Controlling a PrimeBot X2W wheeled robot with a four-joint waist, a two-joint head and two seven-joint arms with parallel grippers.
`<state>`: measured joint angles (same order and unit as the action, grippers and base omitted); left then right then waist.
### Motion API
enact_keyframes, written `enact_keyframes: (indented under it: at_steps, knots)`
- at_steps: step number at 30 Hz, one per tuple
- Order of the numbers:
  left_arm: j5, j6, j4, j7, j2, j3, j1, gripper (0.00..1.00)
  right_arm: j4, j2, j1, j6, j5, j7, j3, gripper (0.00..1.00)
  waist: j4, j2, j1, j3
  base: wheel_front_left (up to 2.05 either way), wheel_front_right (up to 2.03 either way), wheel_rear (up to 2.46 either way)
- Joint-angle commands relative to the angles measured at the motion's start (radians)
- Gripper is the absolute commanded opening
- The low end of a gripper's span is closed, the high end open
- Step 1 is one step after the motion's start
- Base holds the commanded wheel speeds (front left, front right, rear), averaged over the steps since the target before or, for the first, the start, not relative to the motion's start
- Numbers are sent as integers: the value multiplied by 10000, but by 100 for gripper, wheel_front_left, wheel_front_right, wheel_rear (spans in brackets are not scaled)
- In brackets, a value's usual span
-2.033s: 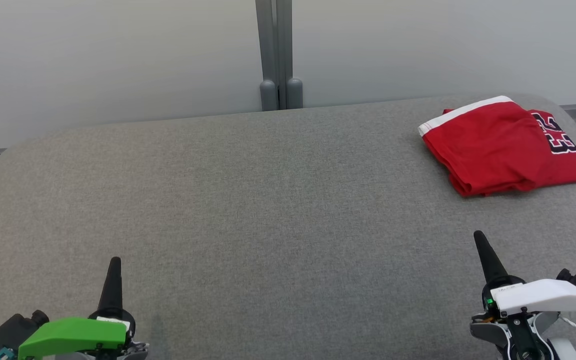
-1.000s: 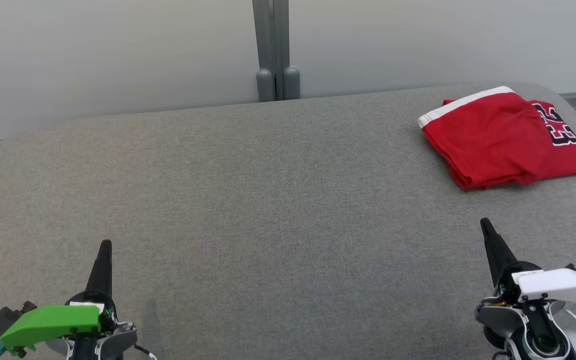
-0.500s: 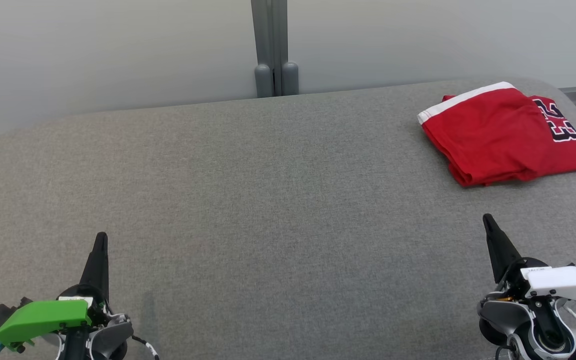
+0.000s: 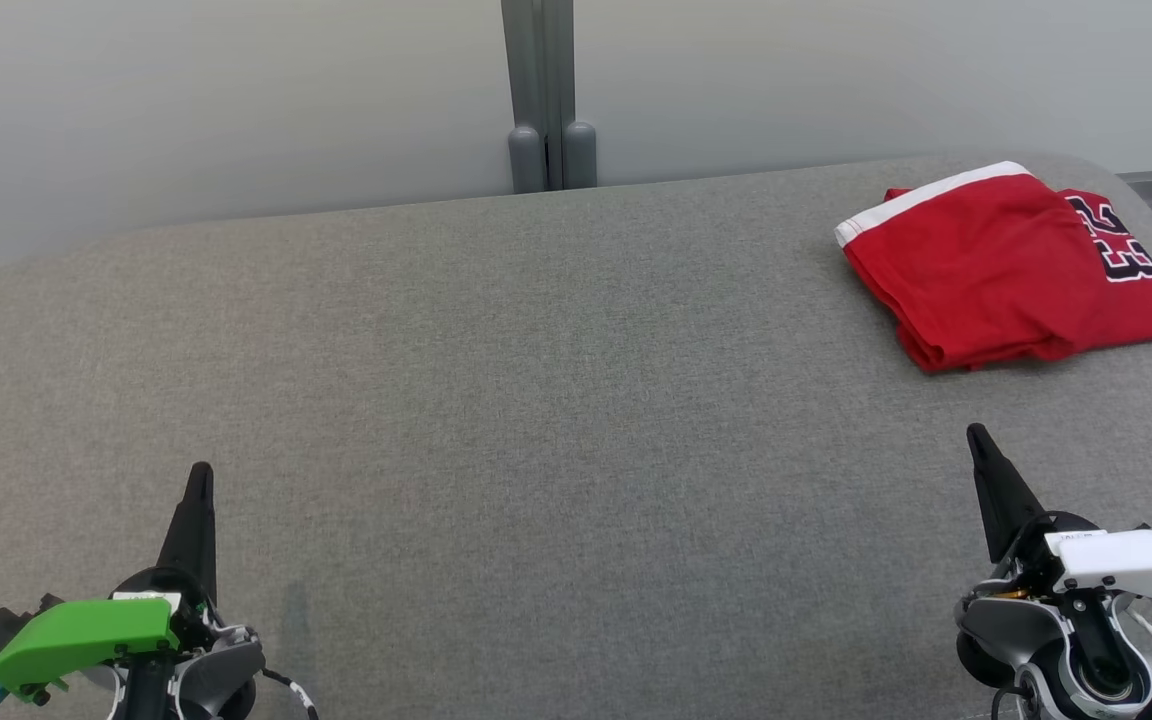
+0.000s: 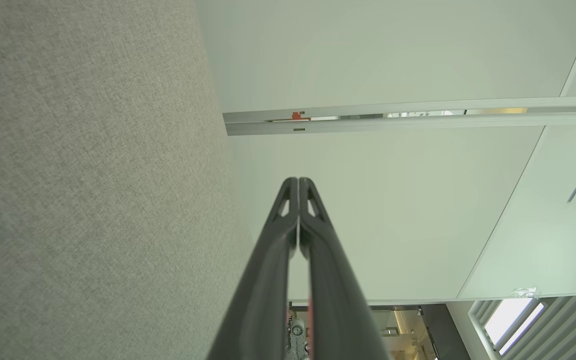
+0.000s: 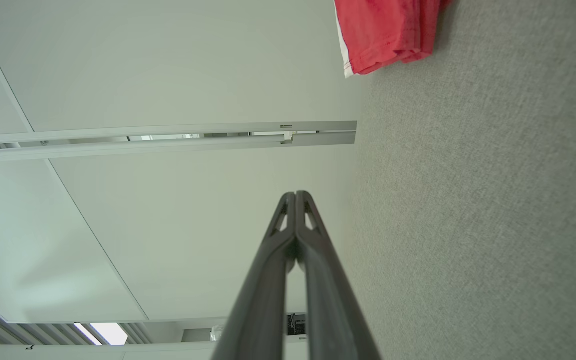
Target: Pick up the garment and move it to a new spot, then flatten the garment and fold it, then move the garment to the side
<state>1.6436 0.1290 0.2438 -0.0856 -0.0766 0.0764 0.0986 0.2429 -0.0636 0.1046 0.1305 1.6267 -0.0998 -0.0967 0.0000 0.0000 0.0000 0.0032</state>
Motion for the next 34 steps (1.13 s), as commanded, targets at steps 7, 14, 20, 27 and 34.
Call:
enact_keyframes:
  at_steps: [7, 14, 20, 27, 34]
  knots:
    - [-52, 55, 11, -49, 22, 70, 161, 0, 20, 17, 57, 4, -15, -59, -40, 0, 0, 0, 0, -1, 0, 0, 0]
    - [-80, 55, 12, -75, 43, 95, 163, 0, 22, 29, 59, 4, -35, -69, -54, 0, 0, 0, 0, -1, 0, 0, 0]
    - [-93, 55, 14, -83, 62, 114, 165, 0, 23, 34, 60, 4, -50, -66, -64, 0, 0, 0, 0, -1, 0, 0, 0]
    - [-108, 55, 19, -104, 77, 137, 168, 0, 23, 41, 62, 4, -62, -83, -77, 0, 0, 0, 0, -1, 0, 0, 0]
    - [-140, 55, 19, -116, 95, 161, 171, 0, 24, 50, 63, 4, -78, -89, -87, 0, 0, 0, 0, -1, 0, 0, 0]
